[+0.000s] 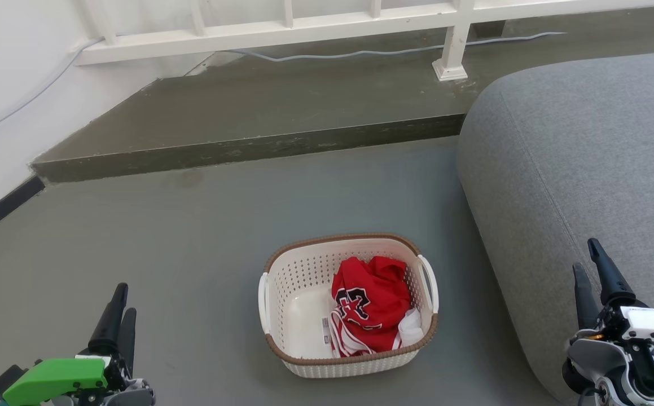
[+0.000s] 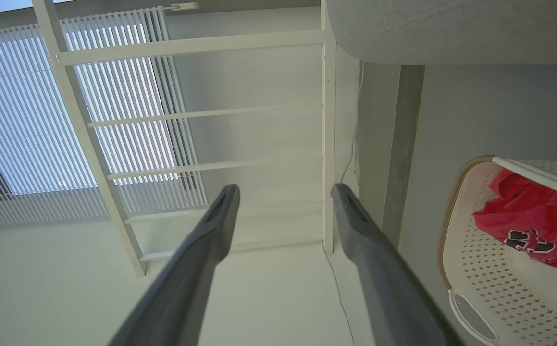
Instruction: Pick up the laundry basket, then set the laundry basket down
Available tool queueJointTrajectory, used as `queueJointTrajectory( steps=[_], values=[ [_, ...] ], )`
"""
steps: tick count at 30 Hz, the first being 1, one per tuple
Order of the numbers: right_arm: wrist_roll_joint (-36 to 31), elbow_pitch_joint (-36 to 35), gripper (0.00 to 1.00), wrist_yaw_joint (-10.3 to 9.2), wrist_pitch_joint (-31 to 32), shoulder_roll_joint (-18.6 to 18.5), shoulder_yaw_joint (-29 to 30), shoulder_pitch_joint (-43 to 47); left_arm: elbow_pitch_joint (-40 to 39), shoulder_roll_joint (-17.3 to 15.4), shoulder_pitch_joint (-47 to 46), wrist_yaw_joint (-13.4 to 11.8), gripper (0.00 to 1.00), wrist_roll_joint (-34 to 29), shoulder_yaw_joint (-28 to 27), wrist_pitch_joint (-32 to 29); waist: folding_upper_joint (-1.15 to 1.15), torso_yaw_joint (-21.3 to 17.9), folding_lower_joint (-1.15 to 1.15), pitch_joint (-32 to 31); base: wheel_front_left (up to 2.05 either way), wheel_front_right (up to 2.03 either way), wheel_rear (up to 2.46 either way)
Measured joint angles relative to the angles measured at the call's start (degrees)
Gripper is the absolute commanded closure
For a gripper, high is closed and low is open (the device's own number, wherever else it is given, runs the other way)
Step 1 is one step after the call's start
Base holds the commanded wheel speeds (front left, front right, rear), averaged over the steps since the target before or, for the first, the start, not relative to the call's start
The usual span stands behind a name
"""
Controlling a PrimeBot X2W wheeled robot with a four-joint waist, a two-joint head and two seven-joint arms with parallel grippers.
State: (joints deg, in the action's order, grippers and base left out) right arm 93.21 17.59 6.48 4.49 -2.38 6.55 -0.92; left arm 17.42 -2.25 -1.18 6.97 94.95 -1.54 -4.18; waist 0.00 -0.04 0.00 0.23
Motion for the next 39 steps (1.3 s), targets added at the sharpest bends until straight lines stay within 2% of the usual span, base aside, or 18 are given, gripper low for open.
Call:
queueJointTrajectory(
  steps=[16,39],
  values=[
    [-5.9,-0.9,0.0,0.0,-2.5,-2.1,-1.5,-0.7,-1.4,-0.2,-2.2,0.0,0.0,-4.4,2.3,2.8,0.0,0.0,0.0,0.1,0.0,0.0,0.0],
    [-24.8,-1.1,0.0,-0.03,-7.3,-7.3,-7.6,-2.2,-1.1,-2.4,-5.1,-0.2,0.0,-22.0,7.3,7.6,0.0,0.3,0.0,-0.2,0.0,0.0,0.0]
  ],
)
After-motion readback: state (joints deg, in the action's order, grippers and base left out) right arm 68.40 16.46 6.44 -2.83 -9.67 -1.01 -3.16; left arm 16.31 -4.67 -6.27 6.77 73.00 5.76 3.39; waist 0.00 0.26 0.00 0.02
